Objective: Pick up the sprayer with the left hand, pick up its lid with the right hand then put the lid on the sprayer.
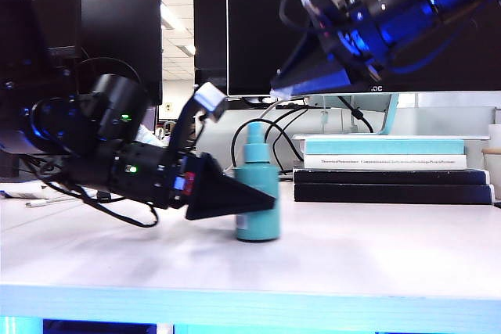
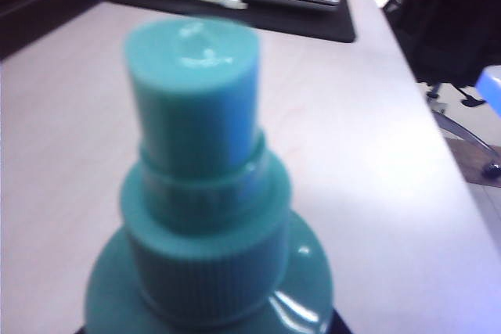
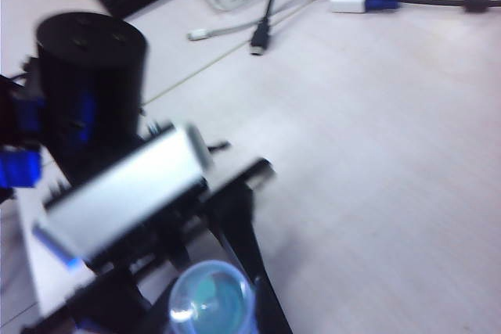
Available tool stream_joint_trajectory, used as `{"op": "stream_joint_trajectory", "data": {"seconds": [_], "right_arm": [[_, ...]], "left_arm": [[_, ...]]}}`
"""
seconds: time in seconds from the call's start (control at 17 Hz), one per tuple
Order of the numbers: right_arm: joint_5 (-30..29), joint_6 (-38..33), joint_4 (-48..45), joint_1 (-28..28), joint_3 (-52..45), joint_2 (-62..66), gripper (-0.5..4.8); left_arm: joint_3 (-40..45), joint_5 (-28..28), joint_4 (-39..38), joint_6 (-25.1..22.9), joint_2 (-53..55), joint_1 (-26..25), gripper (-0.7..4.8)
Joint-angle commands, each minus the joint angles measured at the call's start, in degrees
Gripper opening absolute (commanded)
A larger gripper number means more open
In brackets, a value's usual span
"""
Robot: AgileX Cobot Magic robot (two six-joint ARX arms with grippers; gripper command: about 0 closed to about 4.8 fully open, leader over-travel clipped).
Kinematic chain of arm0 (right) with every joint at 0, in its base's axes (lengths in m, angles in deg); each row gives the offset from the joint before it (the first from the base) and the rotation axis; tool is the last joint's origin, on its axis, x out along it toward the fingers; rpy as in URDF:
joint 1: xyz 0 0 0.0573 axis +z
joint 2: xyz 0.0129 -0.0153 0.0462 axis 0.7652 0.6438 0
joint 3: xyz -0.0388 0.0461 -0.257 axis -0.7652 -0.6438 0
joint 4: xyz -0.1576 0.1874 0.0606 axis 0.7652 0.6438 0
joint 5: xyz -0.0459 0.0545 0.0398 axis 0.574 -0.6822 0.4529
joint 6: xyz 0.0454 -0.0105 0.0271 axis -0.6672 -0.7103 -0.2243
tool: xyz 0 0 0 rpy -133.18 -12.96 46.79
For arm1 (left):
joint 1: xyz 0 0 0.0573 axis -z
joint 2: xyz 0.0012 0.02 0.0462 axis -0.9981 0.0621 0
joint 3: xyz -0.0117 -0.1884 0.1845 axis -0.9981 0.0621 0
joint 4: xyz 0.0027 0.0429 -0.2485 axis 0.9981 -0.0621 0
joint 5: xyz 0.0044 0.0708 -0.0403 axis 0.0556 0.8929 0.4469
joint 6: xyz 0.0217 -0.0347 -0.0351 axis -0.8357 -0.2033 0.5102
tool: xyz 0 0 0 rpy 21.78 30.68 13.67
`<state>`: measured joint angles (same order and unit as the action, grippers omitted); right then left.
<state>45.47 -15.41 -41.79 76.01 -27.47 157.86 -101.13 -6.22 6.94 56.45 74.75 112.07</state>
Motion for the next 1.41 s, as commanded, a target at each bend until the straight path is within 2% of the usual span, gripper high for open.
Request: {"op": "stream_joint_trajectory", "data": {"seconds": [0.06, 0.71, 1.41], "right_arm": [[-1.4, -0.1, 2.3, 0.0, 0.5, -0.2, 0.85], [-3.8, 0.0, 4.9, 0.2, 0.5, 0.8, 0.88], [-4.7, 0.0, 2.9, 1.1, 0.5, 4.8, 0.99]], "left_arm": [[0.3, 0.9, -2.6, -1.1, 0.6, 1.5, 2.12], [0.3, 1.2, -2.5, -1.0, 0.6, 1.8, 2.11], [0.2, 0.8, -2.4, -1.0, 2.3, 1.8, 2.11]]}}
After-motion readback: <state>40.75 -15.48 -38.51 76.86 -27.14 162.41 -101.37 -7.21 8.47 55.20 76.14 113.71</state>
